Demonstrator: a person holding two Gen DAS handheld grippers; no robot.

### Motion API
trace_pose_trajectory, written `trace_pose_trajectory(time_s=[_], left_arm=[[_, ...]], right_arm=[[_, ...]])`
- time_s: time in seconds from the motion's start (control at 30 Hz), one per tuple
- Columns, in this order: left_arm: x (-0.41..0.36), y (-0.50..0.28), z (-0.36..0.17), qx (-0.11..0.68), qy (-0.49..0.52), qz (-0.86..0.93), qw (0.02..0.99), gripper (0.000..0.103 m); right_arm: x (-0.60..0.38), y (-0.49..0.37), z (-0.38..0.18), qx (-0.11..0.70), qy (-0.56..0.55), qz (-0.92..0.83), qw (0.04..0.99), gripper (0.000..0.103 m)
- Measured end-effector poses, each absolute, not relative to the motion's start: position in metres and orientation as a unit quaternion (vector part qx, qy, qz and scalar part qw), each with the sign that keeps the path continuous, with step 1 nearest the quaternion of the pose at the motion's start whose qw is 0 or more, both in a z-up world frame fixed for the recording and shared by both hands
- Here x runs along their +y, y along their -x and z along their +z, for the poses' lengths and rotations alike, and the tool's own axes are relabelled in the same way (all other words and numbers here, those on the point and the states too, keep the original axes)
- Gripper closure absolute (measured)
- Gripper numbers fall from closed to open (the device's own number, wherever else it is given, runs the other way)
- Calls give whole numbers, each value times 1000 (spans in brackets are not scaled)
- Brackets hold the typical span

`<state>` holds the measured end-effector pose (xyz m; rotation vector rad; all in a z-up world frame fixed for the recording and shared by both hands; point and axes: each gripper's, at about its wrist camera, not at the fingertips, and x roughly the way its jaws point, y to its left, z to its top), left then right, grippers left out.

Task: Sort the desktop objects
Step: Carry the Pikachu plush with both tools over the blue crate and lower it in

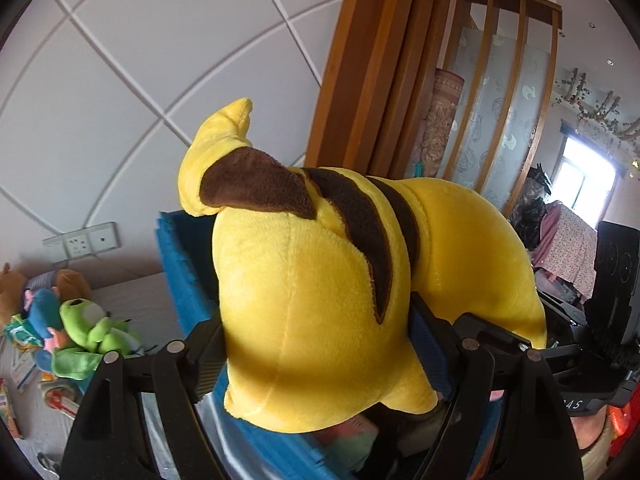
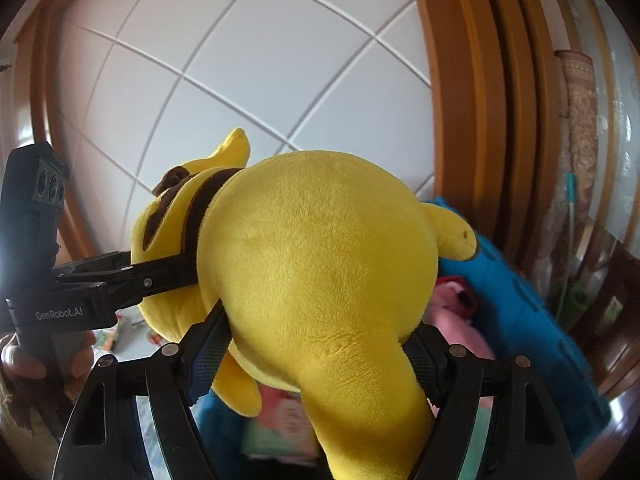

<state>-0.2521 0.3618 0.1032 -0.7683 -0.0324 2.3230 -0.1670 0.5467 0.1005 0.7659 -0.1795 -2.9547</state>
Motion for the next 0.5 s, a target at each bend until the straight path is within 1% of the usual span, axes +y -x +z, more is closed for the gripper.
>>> trace_pose_trajectory(time_s=[0.1,0.23,0.33,0.4,0.5], left_arm=[[397,261,95,-3,309,888,340,21],[426,271,76,5,335,880,338,21],[434,277,64,10,352,876,328,17],[439,278,59,30,352,881,316,18],[451,273,58,63,346,883,310,18]], right_arm=[[578,174,90,-74,-259,-962,41,25],[608,182,72,-93,-278,-955,45,25],[618,183,59,-100,-289,-951,49,23],[618,185,54,-93,-294,-950,44,19],[613,187,49,-83,-293,-952,42,19]])
